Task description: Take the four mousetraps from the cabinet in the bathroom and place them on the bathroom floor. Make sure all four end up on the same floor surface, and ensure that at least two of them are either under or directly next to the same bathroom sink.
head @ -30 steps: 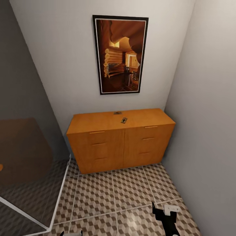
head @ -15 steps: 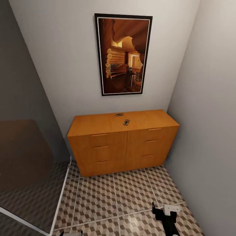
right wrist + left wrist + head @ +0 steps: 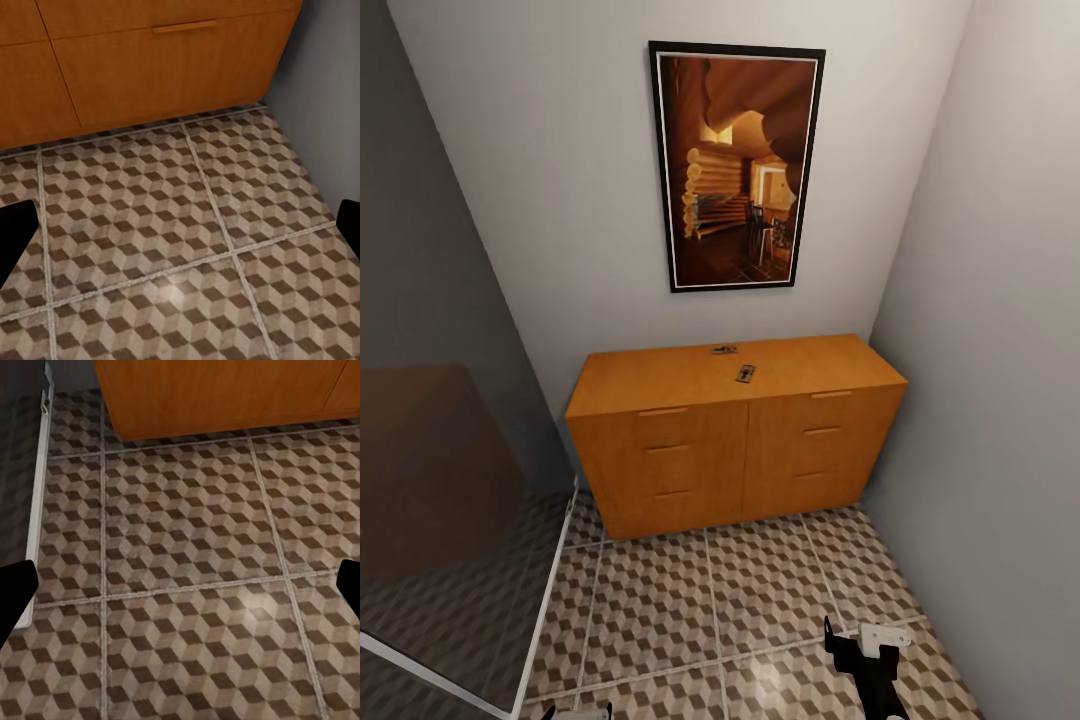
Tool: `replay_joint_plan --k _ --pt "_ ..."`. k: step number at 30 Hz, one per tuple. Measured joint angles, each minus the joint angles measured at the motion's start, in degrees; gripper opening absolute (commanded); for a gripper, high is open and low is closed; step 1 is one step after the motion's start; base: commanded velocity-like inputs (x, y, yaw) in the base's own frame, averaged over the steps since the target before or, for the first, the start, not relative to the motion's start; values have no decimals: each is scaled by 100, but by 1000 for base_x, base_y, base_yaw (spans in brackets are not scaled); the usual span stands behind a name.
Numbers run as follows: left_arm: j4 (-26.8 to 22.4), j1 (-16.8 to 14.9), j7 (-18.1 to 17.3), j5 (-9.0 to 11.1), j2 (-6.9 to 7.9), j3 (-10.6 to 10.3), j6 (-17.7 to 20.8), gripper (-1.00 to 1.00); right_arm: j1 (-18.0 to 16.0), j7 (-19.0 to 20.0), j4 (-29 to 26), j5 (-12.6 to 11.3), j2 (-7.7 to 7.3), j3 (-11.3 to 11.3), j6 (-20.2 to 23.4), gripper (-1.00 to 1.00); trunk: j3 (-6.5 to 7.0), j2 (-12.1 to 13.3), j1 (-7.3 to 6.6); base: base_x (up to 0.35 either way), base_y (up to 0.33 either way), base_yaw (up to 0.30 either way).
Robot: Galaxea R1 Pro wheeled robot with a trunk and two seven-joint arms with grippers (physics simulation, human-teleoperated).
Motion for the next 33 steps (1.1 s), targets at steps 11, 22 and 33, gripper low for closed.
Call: replay_joint_plan --k 11,22,33 --pt "0 0 0 0 0 0 1 100 0 -6 -1 0 0 0 0 100 0 0 0 0 0 0" --pt "4 0 -7 -6 -10 -6 -7 100 0 -7 -3 0 0 0 0 100 0 0 0 0 0 0" --pt "9 0 -5 -6 -52 -8 -8 100 36 5 4 2 -29 -1 -12 100 0 0 0 0 0 0"
